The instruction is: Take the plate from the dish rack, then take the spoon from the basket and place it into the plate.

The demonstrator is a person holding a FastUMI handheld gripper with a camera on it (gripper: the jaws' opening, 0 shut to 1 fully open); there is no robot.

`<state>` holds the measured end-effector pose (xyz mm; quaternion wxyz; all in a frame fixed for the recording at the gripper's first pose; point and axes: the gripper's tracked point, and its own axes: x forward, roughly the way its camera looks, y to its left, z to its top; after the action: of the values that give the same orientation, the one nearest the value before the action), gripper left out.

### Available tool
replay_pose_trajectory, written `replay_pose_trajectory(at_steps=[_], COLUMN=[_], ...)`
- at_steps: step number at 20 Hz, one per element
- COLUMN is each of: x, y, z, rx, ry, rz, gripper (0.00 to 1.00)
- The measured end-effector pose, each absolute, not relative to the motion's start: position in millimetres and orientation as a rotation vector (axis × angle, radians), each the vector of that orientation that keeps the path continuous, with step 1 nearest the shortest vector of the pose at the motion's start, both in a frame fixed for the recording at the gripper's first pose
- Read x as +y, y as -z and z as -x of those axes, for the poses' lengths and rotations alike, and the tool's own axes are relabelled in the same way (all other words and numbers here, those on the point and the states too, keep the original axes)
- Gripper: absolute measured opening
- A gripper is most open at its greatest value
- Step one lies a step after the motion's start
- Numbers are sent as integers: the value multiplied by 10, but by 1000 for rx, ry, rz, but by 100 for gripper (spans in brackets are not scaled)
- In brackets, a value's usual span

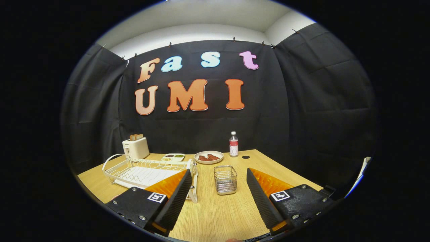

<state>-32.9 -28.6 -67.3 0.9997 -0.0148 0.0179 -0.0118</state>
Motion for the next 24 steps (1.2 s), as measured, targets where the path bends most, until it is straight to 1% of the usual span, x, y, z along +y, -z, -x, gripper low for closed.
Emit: replay_pose_trajectory(at_steps=[24], x=[-307], y=[725], z=[338], rx=[25], ry=[21], rz=[66], gripper=[97])
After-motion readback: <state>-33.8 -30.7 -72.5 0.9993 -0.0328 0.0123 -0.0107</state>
